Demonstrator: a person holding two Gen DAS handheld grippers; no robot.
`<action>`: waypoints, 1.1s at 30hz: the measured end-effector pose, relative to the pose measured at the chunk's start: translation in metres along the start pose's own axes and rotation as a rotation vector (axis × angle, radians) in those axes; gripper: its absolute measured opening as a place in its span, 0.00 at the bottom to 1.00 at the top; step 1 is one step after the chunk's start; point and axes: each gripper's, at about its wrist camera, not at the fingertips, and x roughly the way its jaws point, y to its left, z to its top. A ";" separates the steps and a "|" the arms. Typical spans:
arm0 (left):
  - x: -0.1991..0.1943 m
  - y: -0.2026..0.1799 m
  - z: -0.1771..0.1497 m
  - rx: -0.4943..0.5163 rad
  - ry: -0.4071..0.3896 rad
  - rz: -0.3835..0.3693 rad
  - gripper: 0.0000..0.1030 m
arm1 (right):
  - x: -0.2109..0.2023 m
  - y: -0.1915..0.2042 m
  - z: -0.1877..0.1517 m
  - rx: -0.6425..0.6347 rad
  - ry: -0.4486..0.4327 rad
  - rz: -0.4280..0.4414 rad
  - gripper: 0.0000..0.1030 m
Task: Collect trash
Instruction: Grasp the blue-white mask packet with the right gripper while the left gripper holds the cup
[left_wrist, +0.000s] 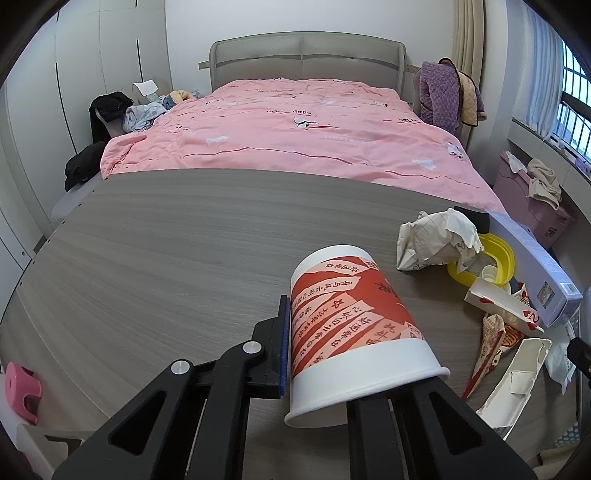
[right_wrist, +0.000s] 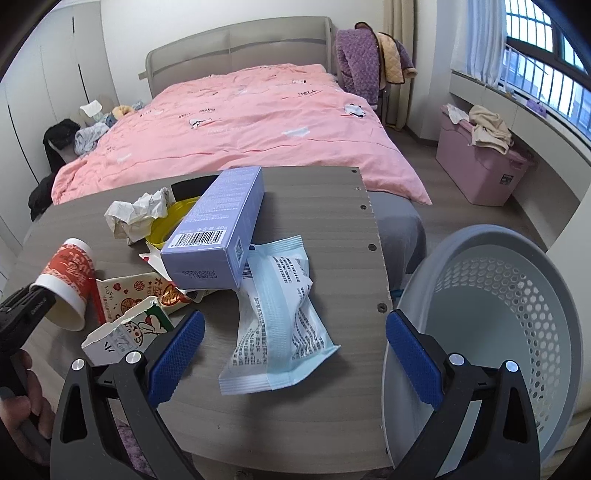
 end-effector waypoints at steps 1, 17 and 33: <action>-0.001 0.001 0.000 -0.001 -0.001 0.000 0.07 | 0.002 0.001 0.000 -0.007 0.006 -0.003 0.93; -0.012 0.010 0.004 -0.017 -0.013 -0.040 0.03 | 0.022 0.010 0.001 -0.048 0.079 -0.023 0.52; -0.032 0.012 0.002 -0.026 -0.042 -0.080 0.02 | -0.005 0.005 -0.010 -0.014 0.052 -0.016 0.29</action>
